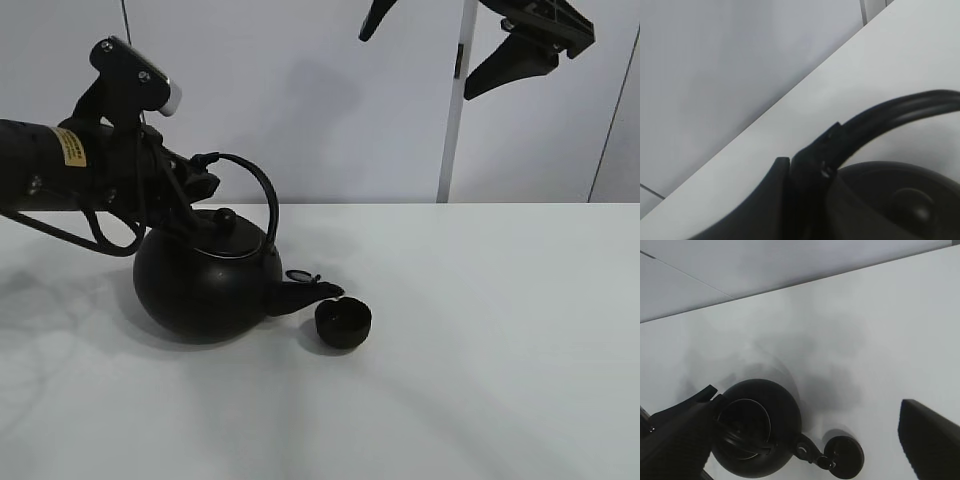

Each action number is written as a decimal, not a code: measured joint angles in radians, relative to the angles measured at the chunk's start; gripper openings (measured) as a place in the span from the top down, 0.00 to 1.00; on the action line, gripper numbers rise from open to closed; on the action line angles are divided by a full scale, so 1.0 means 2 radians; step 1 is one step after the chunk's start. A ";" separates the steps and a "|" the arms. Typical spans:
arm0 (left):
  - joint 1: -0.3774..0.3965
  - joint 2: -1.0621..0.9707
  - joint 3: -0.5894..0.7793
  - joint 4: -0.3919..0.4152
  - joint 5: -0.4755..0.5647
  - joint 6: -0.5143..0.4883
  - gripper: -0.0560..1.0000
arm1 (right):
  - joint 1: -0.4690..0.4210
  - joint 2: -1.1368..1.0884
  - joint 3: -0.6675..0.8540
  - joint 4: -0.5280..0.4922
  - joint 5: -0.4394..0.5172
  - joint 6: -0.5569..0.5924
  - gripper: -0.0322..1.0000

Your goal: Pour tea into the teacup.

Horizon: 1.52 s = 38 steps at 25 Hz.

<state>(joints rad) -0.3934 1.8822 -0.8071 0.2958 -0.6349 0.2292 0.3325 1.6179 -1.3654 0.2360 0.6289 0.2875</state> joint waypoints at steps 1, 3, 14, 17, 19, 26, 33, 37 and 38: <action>0.000 0.000 -0.001 0.000 0.000 0.000 0.85 | 0.000 0.000 0.000 0.000 0.000 0.000 0.30; 0.000 0.000 -0.001 0.000 0.000 0.002 0.85 | 0.000 0.000 0.000 0.000 0.000 0.000 0.30; 0.000 0.000 -0.001 0.000 0.000 0.008 0.85 | 0.000 0.000 0.000 0.000 0.000 0.000 0.30; 0.000 0.000 -0.001 0.000 0.000 0.009 0.85 | 0.000 0.000 0.000 0.000 0.000 0.000 0.30; 0.000 0.000 -0.001 0.000 0.000 0.009 0.85 | 0.000 0.000 0.000 0.000 0.000 0.000 0.30; 0.000 0.000 -0.001 -0.001 -0.002 -0.025 0.85 | 0.000 0.000 0.000 0.000 0.000 0.000 0.30; 0.000 -0.020 -0.001 -0.039 0.001 -0.033 0.85 | 0.000 0.000 0.000 0.000 0.000 0.000 0.30; 0.000 -0.050 0.001 -0.082 -0.001 -0.033 0.85 | 0.000 0.000 0.000 0.000 0.000 0.000 0.30; 0.000 -0.055 0.006 -0.096 -0.005 -0.033 0.85 | 0.000 0.000 0.000 0.000 0.000 0.000 0.30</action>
<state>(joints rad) -0.3943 1.7722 -0.7957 0.1033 -0.6445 0.1633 0.3325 1.6179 -1.3654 0.2360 0.6289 0.2875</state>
